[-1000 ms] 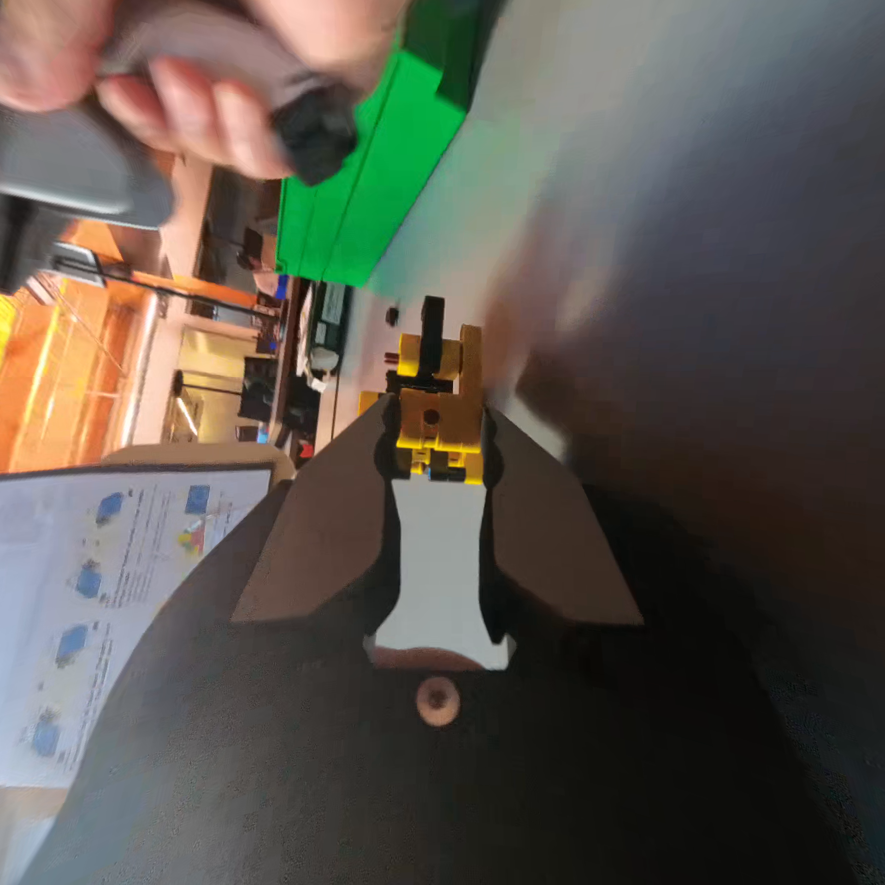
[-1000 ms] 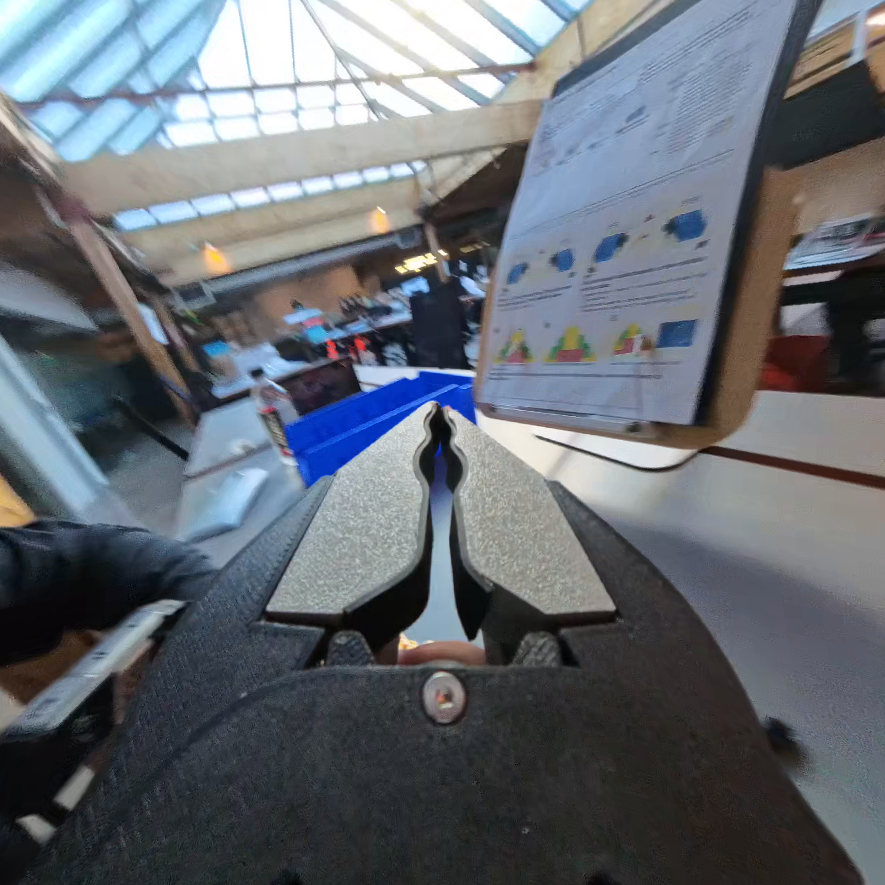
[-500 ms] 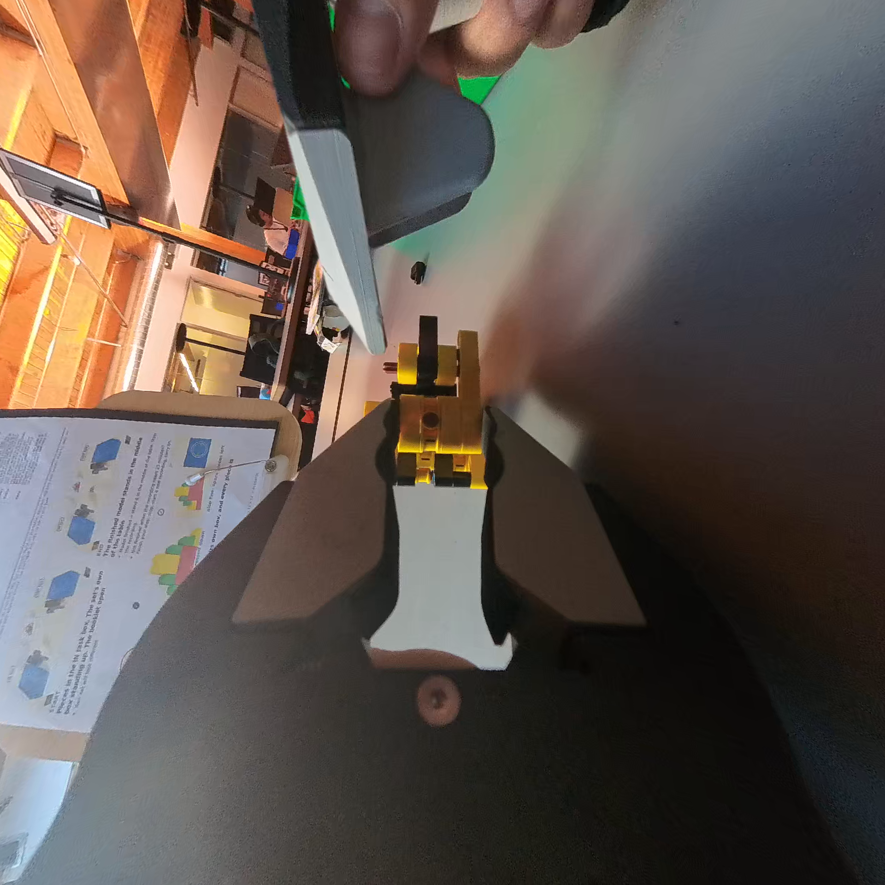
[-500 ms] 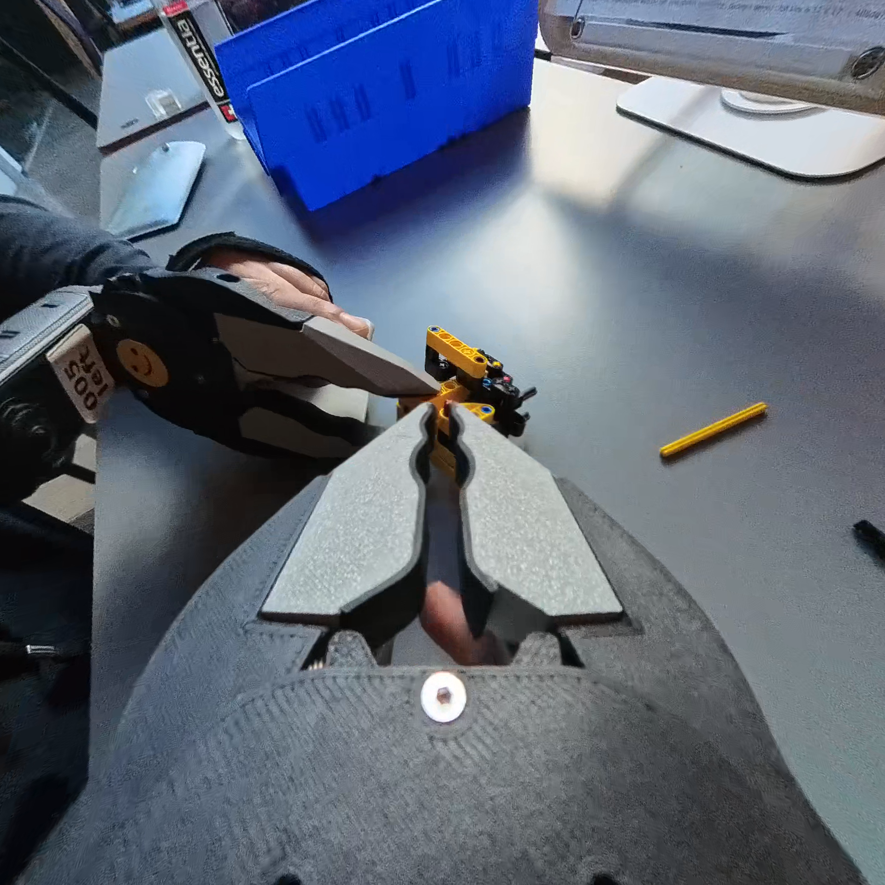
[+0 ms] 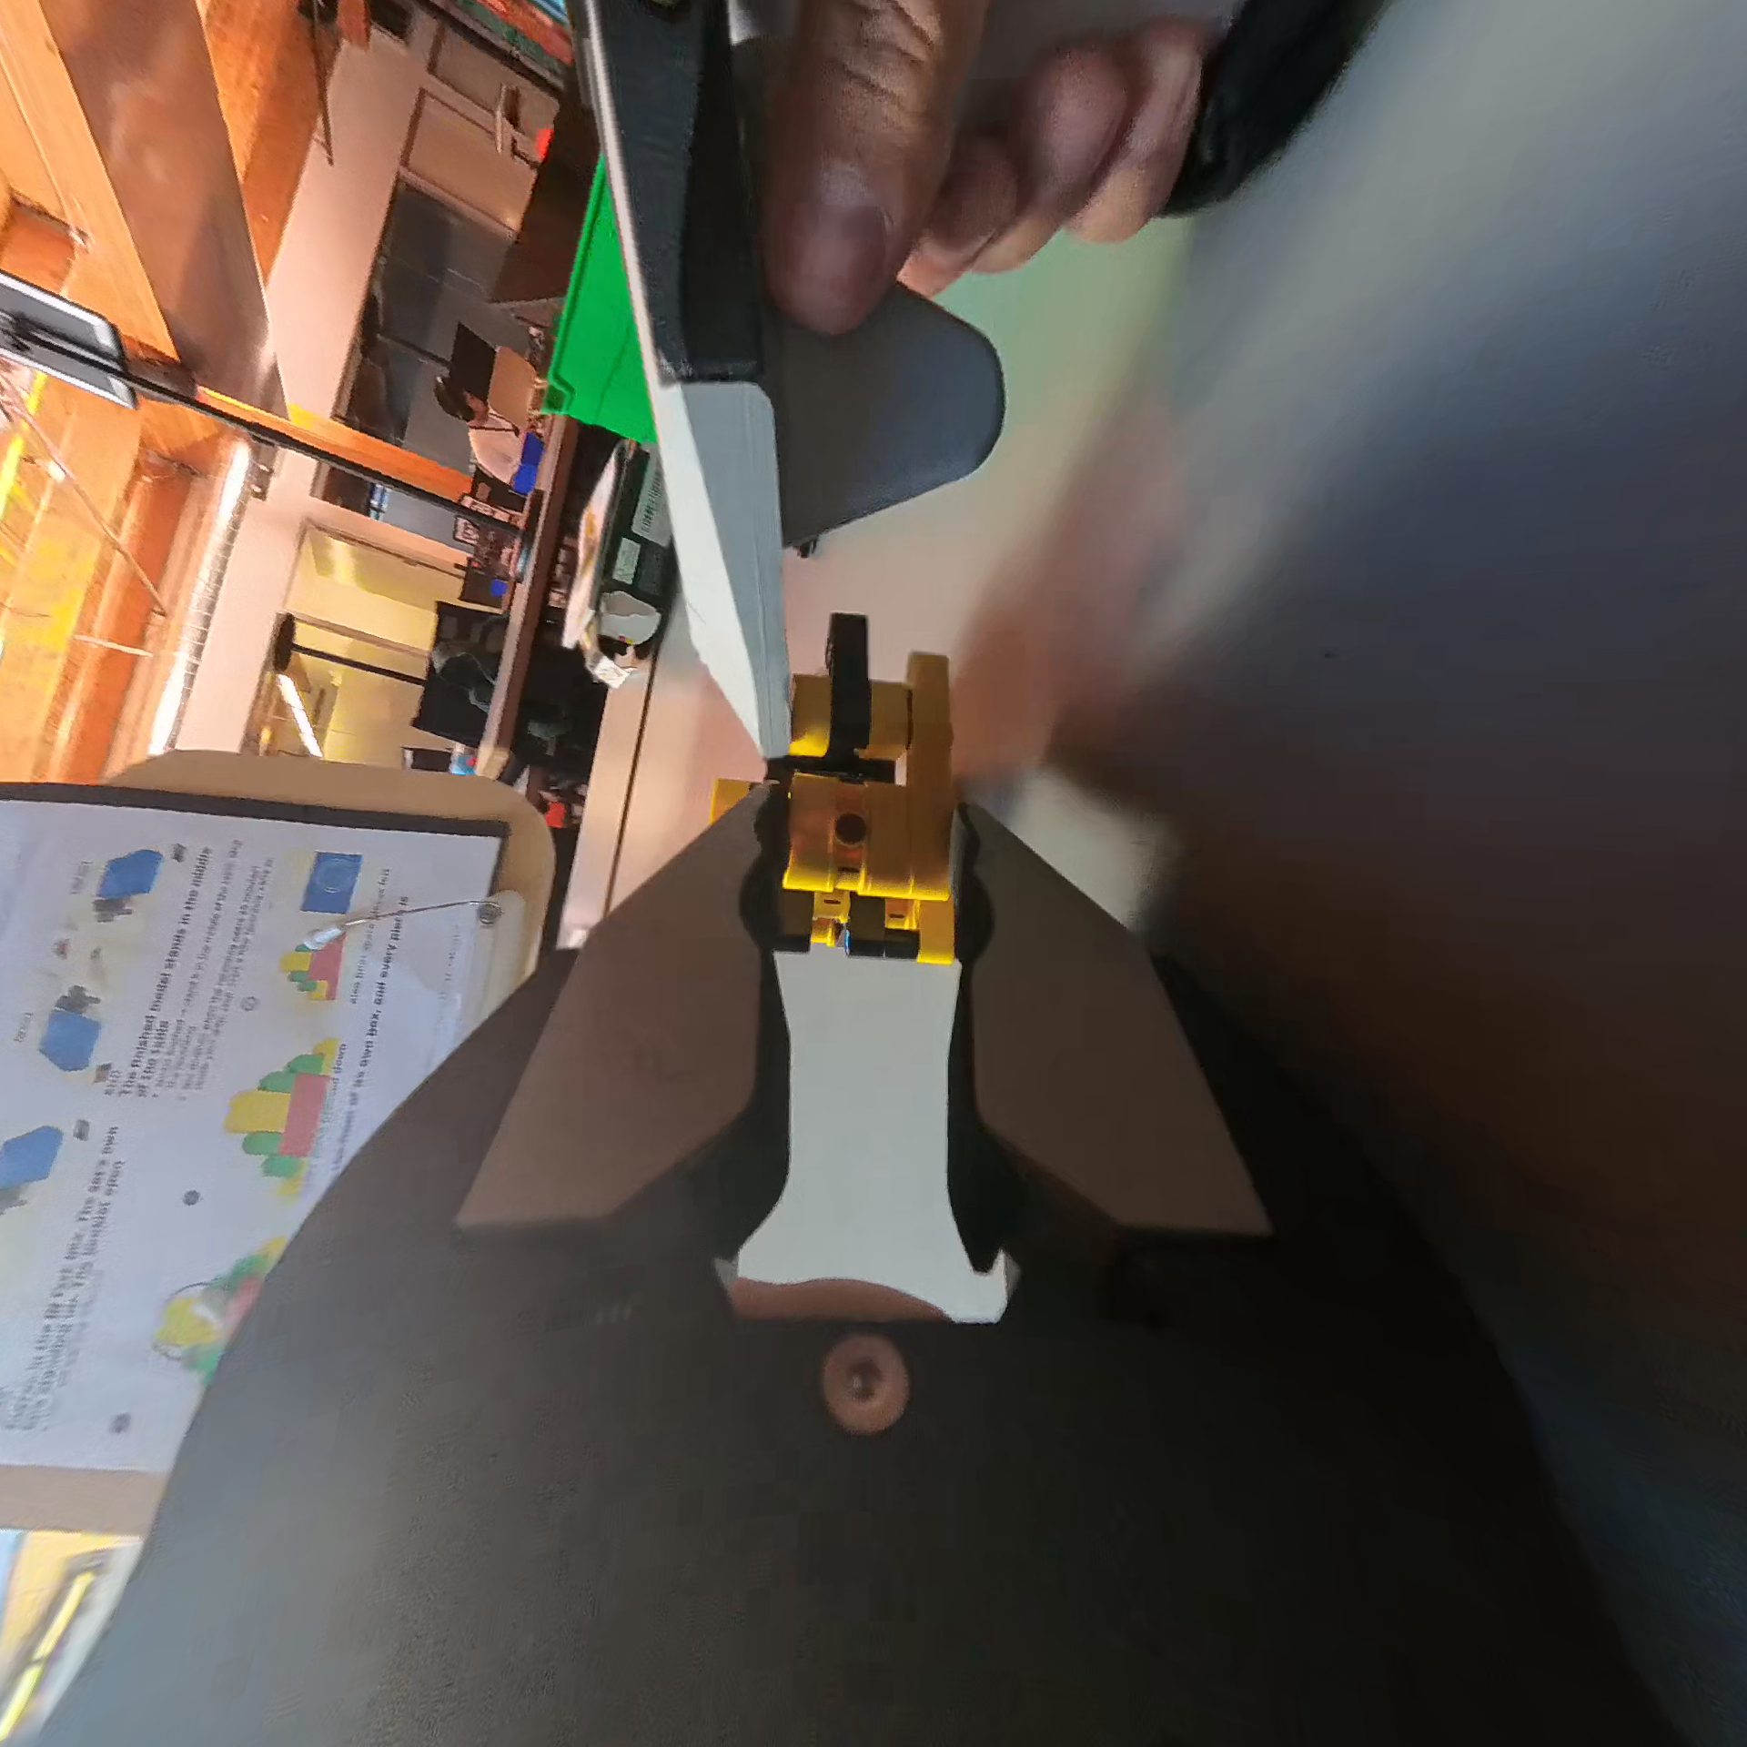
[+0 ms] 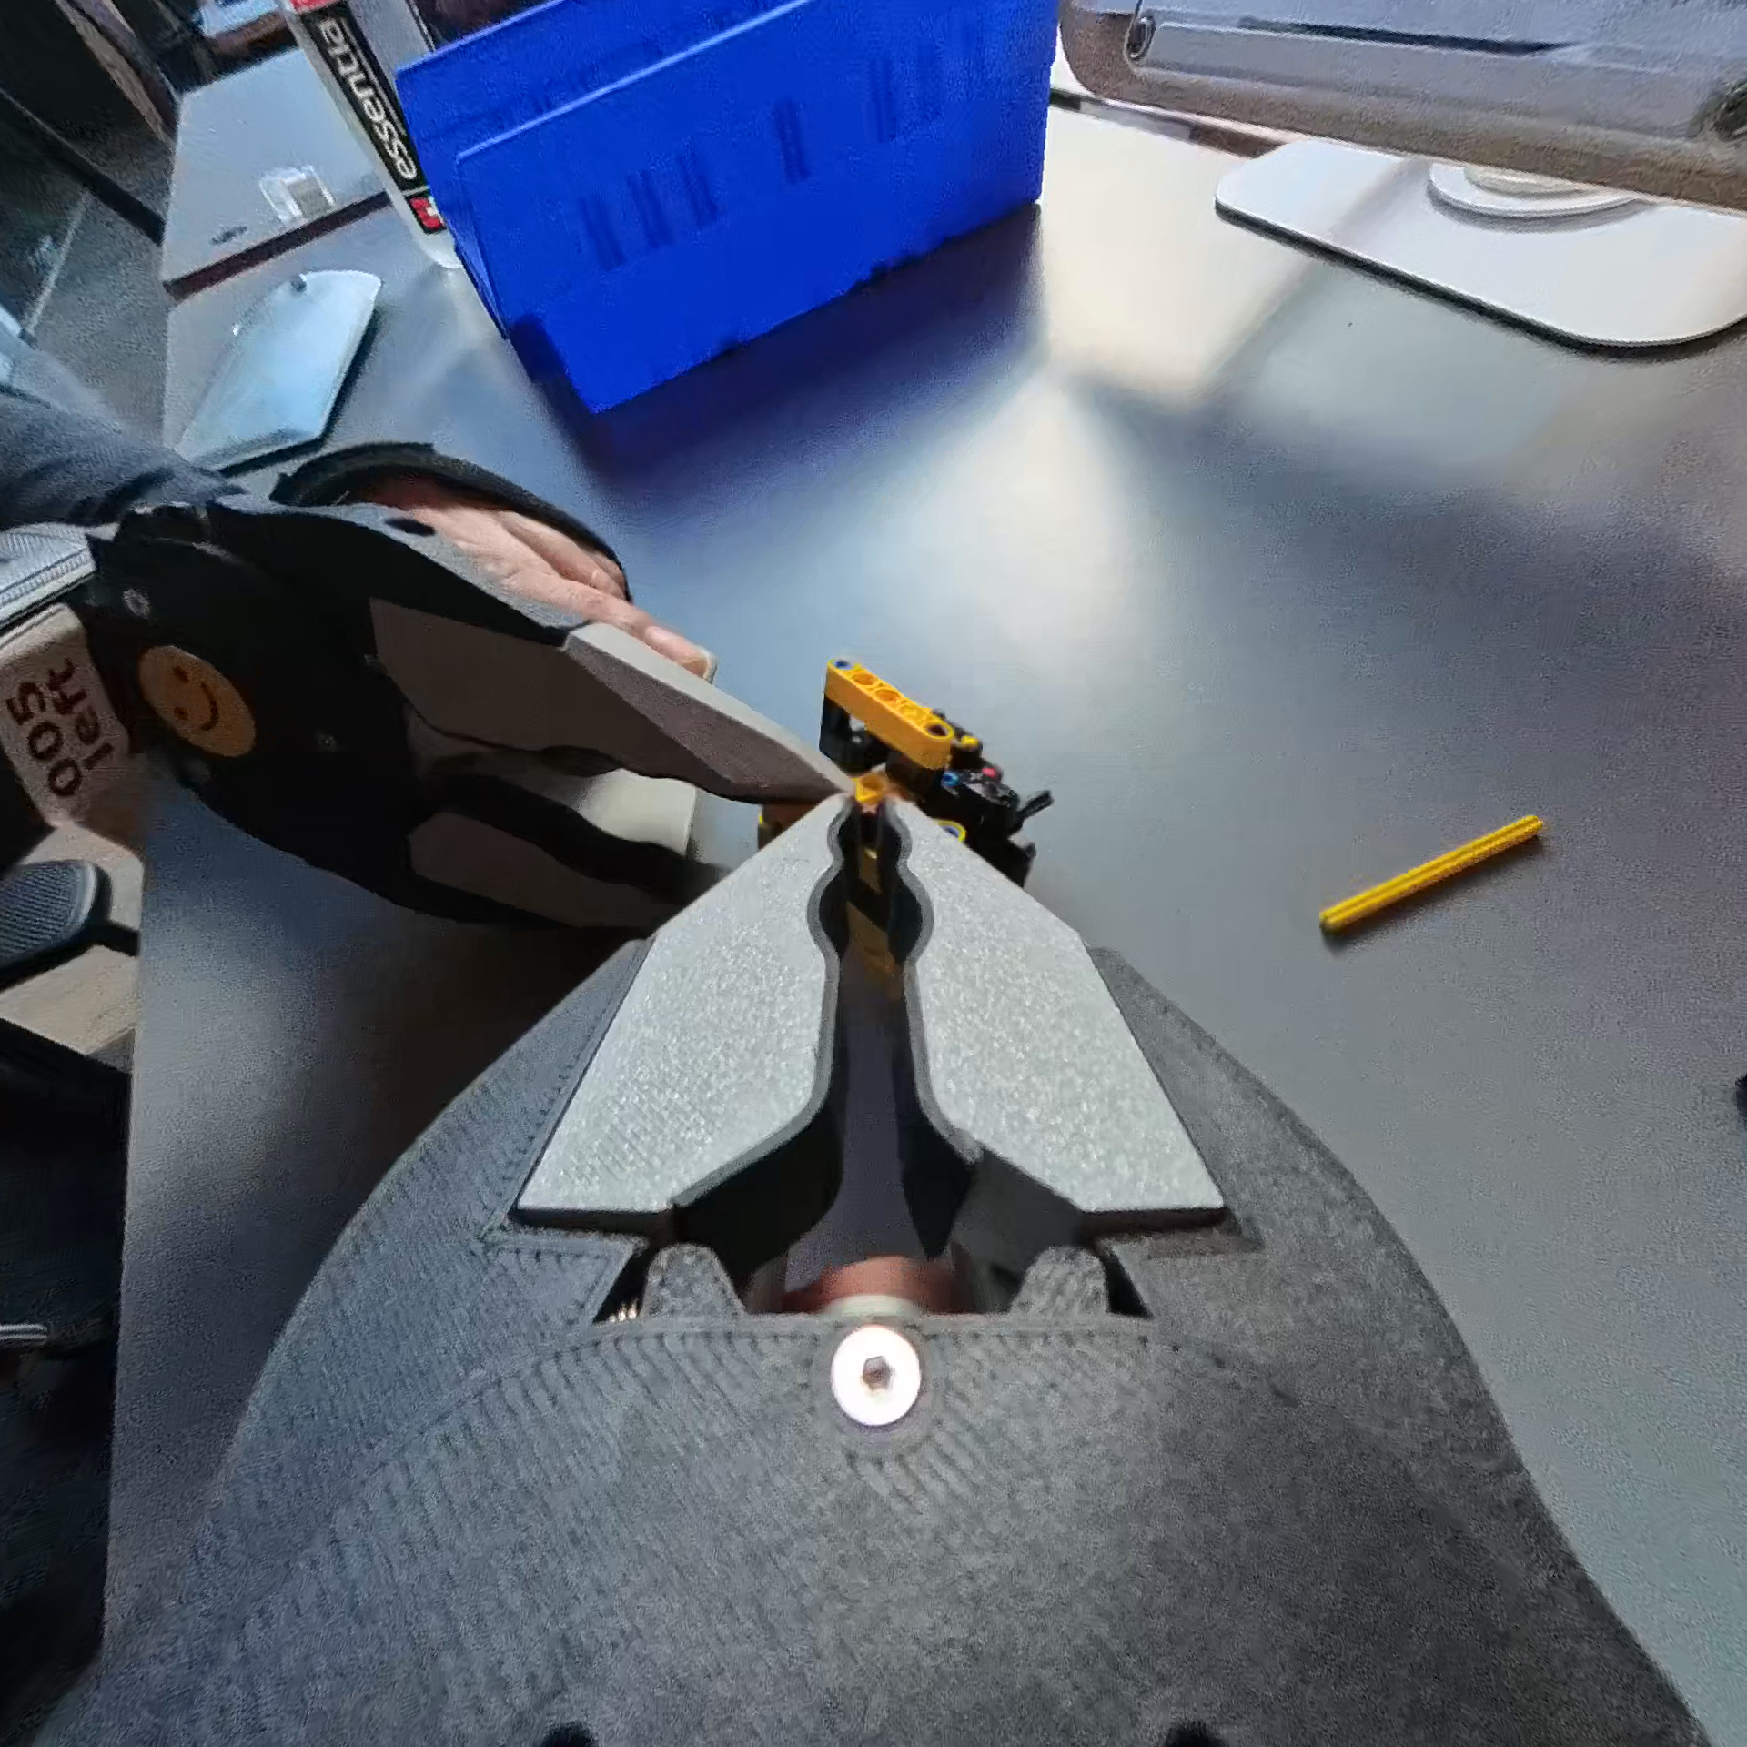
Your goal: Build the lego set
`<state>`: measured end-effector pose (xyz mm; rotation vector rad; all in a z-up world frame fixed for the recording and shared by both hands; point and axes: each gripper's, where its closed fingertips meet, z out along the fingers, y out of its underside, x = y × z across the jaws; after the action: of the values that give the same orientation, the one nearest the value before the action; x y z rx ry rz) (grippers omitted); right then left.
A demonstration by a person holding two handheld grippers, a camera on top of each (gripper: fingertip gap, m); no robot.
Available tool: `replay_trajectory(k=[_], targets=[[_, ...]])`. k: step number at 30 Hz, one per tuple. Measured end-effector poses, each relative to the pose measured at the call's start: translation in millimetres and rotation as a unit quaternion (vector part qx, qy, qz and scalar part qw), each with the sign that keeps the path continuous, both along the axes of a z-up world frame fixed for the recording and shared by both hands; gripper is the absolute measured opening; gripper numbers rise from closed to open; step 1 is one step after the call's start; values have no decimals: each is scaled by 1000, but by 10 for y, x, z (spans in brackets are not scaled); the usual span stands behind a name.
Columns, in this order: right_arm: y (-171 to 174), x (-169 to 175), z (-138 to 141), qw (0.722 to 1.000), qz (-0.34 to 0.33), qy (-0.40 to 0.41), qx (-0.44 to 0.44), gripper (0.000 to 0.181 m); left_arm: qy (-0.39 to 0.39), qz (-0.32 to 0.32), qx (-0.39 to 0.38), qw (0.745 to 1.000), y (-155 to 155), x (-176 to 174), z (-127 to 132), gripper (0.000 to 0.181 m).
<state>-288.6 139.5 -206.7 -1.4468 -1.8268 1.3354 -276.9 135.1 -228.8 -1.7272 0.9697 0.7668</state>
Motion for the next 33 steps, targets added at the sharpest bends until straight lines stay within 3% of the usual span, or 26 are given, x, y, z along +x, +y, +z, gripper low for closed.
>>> replay_trajectory(k=[3, 5, 6, 7, 8, 9, 10, 12, 14, 16, 21, 23, 26, 29, 33], targets=[[-10, -114, 70, 1000, -9, 2, -24, 0, 32, 19, 8, 999, -18, -33, 27, 33], [-21, -120, 203, 994, -10, 29, -105, 4, 0, 25, 18, 1000, -10, -110, 73, 32], [89, -104, 616, 976, -26, 125, -175, 0, -6, 4, -11, 1000, -33, -41, -18, 31], [357, -24, 1175, 948, -53, 229, -214, 0, 45, -10, 12, 999, -50, 51, -25, 30], [589, 54, 1508, 938, -80, 281, -188, 0, 86, -19, 21, 996, -61, 130, -40, 24], [709, 60, 1591, 942, -101, 289, -136, 0, 66, -18, 18, 998, -46, 135, -25, 26], [720, 14, 1480, 956, -100, 258, -97, 0, 25, -11, 14, 1000, -25, 69, -7, 31], [645, -21, 1018, 981, -71, 167, -75, 0, 22, 14, 16, 1000, -9, -96, 5, 31], [488, 36, 599, 991, -25, 97, -86, 0, 17, 17, 20, 1000, 16, -101, 13, 31], [297, 97, 412, 994, 25, 52, -93, 0, 3, 14, 25, 1000, 36, -107, 48, 31], [235, 73, 294, 999, 25, 46, 1, 0, -26, 6, 46, 999, 9, -136, 158, 31], [232, 61, 243, 999, 26, 38, -6, 38, -38, -7, 49, 998, -11, -120, 195, 31], [189, 85, 191, 998, 51, 32, -19, 15, -66, -27, 51, 996, -47, -90, 234, 31], [160, 126, 101, 995, 79, 34, 50, 25, -107, -35, 35, 993, -72, -104, 224, 31], [58, 140, 15, 990, 108, 35, 79, 20, -141, -67, 7, 988, -128, -67, 197, 31]])
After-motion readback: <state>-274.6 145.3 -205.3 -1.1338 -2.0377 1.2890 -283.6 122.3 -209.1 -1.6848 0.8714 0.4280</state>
